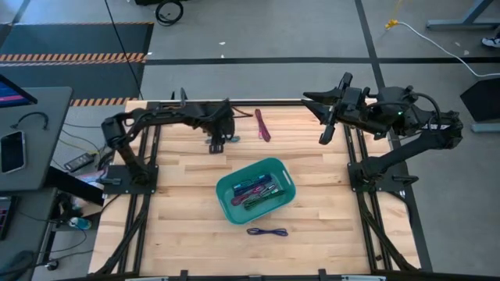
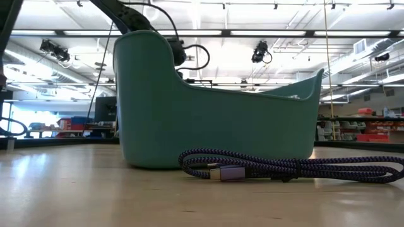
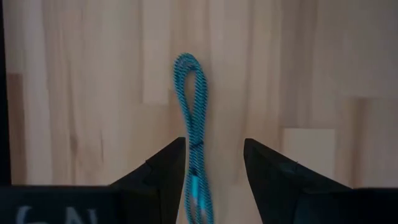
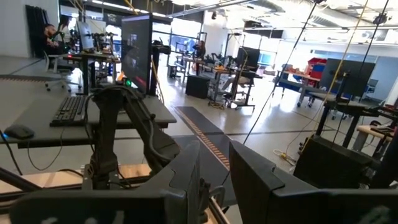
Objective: Pick and place USB-C Cables
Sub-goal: Put the blue charger cable into the blue bin
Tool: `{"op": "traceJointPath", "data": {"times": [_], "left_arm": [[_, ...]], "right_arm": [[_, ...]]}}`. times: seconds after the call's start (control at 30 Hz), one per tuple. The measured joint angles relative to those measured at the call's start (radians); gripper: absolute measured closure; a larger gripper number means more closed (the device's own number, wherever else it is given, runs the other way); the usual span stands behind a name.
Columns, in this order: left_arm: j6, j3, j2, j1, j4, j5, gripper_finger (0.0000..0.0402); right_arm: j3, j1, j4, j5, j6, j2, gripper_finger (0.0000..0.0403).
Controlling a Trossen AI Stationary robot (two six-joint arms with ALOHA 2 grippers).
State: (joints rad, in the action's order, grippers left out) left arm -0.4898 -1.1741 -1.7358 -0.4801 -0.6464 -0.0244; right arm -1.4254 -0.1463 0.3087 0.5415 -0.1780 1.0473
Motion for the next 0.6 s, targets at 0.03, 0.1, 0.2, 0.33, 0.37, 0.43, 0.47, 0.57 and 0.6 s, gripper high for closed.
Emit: {"op": "traceJointPath", "data": {"times": [0.03, 0.1, 0.2, 0.33, 0.37, 0.43, 0.47, 0.57, 0.6], "left_arm": [[-0.002, -0.009, -0.010, -0.007, -0.002, 0.000, 0.0232], [-0.004, -0.022, -0.026, -0.023, -0.008, 0.000, 0.0232], [-0.005, -0.025, -0.040, -0.042, -0.031, 0.001, 0.0232], [-0.005, -0.024, -0.063, -0.059, -0.081, 0.001, 0.0232], [-0.005, -0.025, -0.069, -0.061, -0.082, 0.001, 0.0232], [-0.003, -0.025, -0.081, -0.063, -0.090, 0.001, 0.0232], [0.001, -0.025, -0.086, -0.063, -0.087, 0.001, 0.0232], [0.026, -0.025, -0.098, -0.061, -0.087, 0.000, 0.0223], [0.036, -0.025, -0.102, -0.060, -0.089, 0.000, 0.0217]], "right_arm": [[0.000, 0.000, 0.002, 0.000, 0.000, 0.000, 0.0311], [0.000, 0.000, 0.006, 0.000, 0.000, 0.000, 0.0311], [0.000, 0.000, 0.009, 0.000, 0.000, 0.000, 0.0311], [0.000, 0.000, 0.010, 0.000, 0.000, 0.000, 0.0311], [0.000, 0.000, 0.012, 0.000, 0.000, 0.000, 0.0311], [0.000, 0.000, 0.019, 0.000, 0.000, 0.000, 0.0311], [0.000, 0.000, 0.023, 0.000, 0.000, 0.000, 0.0311], [0.000, 0.000, 0.030, 0.000, 0.000, 0.000, 0.0311], [0.000, 0.000, 0.030, 0.000, 0.000, 0.000, 0.0311]]}}
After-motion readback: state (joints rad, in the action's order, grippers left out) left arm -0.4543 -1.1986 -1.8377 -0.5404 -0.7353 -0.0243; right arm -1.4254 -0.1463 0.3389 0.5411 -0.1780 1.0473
